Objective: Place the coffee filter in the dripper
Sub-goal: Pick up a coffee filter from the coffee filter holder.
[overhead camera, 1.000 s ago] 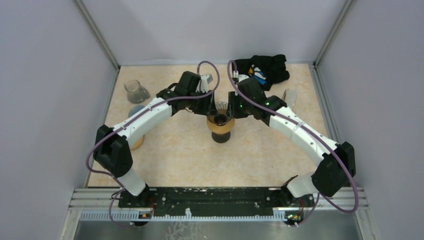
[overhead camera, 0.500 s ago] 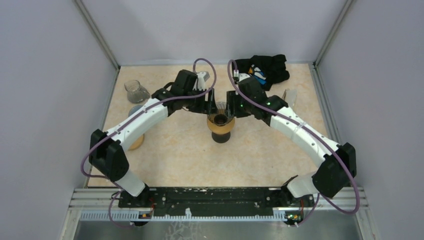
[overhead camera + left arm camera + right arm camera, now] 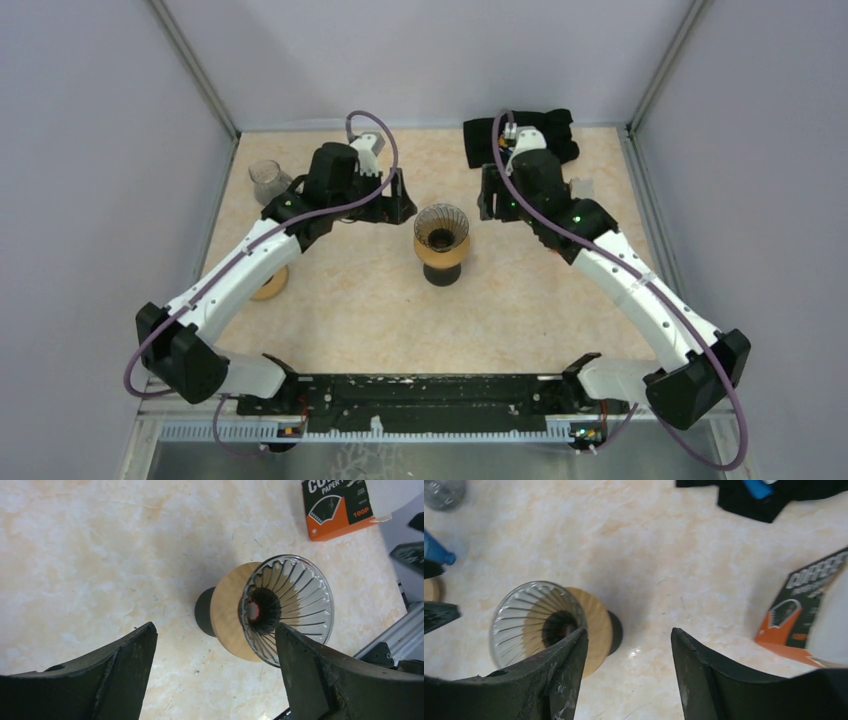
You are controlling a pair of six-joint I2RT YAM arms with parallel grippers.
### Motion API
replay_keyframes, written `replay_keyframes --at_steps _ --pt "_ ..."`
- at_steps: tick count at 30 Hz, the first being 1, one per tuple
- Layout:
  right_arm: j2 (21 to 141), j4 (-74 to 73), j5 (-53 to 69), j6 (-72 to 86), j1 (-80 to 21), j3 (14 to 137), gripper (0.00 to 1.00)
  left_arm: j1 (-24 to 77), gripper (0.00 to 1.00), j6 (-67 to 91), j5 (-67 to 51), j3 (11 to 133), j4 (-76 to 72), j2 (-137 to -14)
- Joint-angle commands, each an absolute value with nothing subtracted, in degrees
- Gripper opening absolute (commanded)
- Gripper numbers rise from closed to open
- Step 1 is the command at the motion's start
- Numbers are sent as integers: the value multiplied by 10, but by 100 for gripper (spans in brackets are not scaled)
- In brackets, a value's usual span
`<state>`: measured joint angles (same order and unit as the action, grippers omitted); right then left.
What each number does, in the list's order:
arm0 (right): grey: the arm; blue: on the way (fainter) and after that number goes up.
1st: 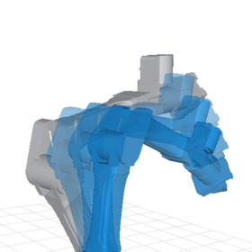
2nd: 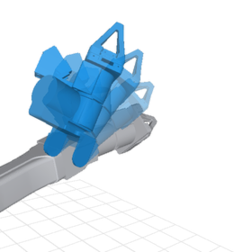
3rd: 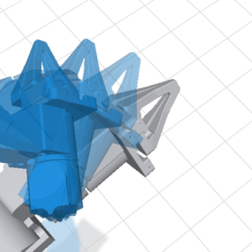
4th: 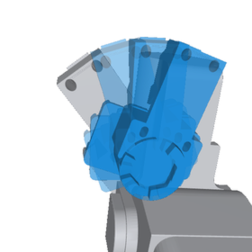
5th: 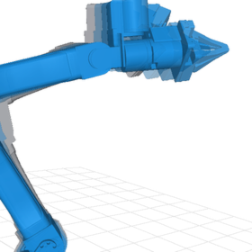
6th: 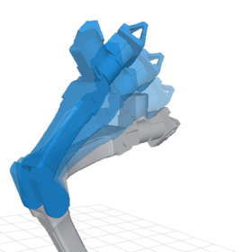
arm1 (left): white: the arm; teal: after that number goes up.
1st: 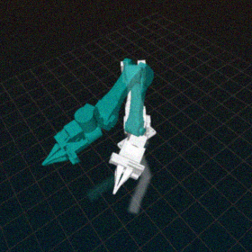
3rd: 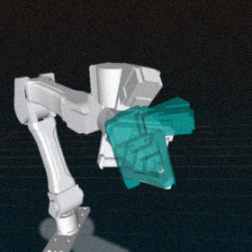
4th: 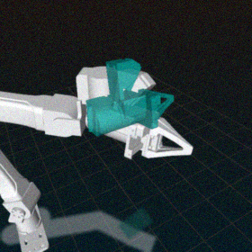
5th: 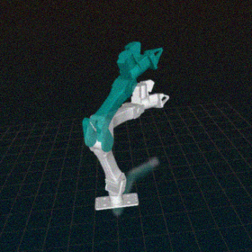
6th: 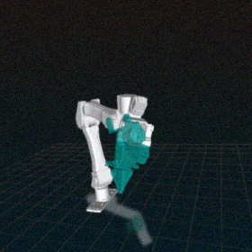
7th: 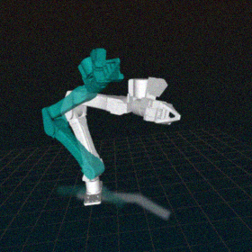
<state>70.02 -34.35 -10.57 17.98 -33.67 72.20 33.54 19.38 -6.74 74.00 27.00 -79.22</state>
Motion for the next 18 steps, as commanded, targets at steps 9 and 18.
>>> replay_keyframes --at_steps 9,18 --pt "612 -327 -240 138 -240 675 65 266 93 143 -29 701 263 -729" --pt "571 -312 -212 168 -144 614 65 227 94 105 -3 655 236 -703"
